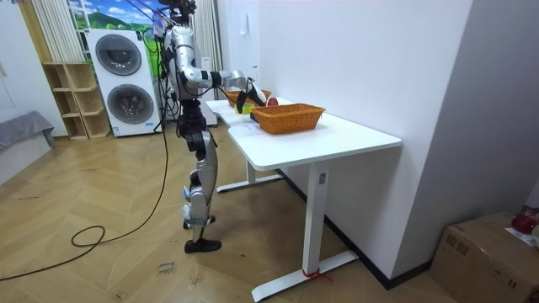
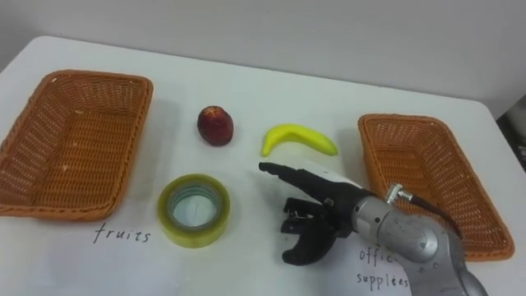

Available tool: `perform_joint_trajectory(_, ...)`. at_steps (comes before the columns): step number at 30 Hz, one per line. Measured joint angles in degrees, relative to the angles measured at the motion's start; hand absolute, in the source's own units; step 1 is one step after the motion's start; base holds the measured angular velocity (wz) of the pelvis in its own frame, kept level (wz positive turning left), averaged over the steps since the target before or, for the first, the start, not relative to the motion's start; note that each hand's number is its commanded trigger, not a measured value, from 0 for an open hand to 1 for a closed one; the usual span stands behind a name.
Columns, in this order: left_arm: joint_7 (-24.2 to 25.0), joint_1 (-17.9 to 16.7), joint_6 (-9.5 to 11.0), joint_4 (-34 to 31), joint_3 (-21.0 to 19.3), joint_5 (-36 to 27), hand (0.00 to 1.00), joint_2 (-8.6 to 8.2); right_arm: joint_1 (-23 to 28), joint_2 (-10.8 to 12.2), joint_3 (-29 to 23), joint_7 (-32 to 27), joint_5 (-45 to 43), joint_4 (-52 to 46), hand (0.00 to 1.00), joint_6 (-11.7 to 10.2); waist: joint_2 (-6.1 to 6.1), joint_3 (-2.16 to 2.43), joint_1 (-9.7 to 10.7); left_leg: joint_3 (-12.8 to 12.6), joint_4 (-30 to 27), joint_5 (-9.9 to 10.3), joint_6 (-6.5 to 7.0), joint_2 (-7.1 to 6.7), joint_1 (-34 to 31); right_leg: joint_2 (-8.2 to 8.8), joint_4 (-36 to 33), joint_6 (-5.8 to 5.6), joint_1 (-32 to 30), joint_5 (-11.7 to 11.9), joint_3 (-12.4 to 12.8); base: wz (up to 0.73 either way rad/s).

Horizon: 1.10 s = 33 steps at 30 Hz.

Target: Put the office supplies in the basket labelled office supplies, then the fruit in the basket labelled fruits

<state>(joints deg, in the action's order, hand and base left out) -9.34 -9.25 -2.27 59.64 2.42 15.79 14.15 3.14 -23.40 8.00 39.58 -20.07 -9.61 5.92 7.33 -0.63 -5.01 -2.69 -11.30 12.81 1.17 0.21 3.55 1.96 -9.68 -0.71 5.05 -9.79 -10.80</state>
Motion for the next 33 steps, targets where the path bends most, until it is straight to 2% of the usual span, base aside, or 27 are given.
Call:
perform_joint_trajectory(9, 0.00, 0.01, 0.01, -0.14, -0.08, 0.14, 0.00, -0.02, 0.08, -0.02, 0.00, 1.33, -3.57, -0.01, 0.00, 0.44, 0.06, 0.05, -0.13, -0.29, 0.06, -0.01, -0.01, 0.02, -0.02, -0.01, -0.03, 0.00, -0.10, 0.00, -0.05, 0.00)
perform_joint_trajectory(13, 0.00, -0.25, -0.03, -0.99, -1.20, 0.16, 0.00, -0.11, 0.18, -0.02, -0.01, 2.36, -7.65, -0.13, 0.00, 0.64, 0.24, 0.26, -0.16, -0.30, 0.05, -0.02, -0.02, 0.01, 0.05, -0.01, -0.02, 0.00, -0.06, 0.00, -0.02, 0.00)
perform_joint_trajectory(16, 0.00, -0.28, -0.18, -1.24, -1.77, 0.20, 0.00, -0.20, 0.18, -0.02, -0.04, 3.21, -9.73, -0.17, 0.00, 1.68, 0.29, 0.30, -0.17, -0.36, 0.03, -0.02, -0.02, 0.00, 0.11, -0.01, -0.02, 0.00, 0.03, 0.00, -0.02, 0.00)
perform_joint_trajectory(22, -0.01, -0.30, -0.59, -1.14, -3.38, 0.21, 0.00, -0.21, 0.18, -0.03, -0.25, 3.81, -10.86, -0.41, 0.00, 2.98, 0.15, 0.31, -0.17, -0.41, 0.02, -0.03, -0.03, 0.01, 0.14, -0.01, -0.02, 0.00, 0.11, 0.00, -0.02, 0.00)
perform_joint_trajectory(25, -0.01, -0.31, -1.47, -1.14, -3.42, 0.22, 0.00, -0.27, 0.18, -0.03, -0.27, 4.62, -11.81, -0.42, 0.00, 3.04, 0.08, 0.30, -0.18, -0.41, 0.03, -0.03, -0.03, 0.01, 0.14, -0.02, -0.03, 0.00, 0.10, 0.00, -0.03, 0.00)
perform_joint_trajectory(33, -0.01, -0.31, -1.53, -1.21, -3.42, 1.45, 0.00, -0.28, 0.18, -0.02, -0.37, 5.63, -12.05, -0.77, 0.00, 3.70, -0.10, 0.33, -0.17, -0.40, 0.05, -0.03, -0.03, 0.02, 0.15, -0.02, -0.05, 0.01, 0.08, 0.00, -0.01, 0.00)
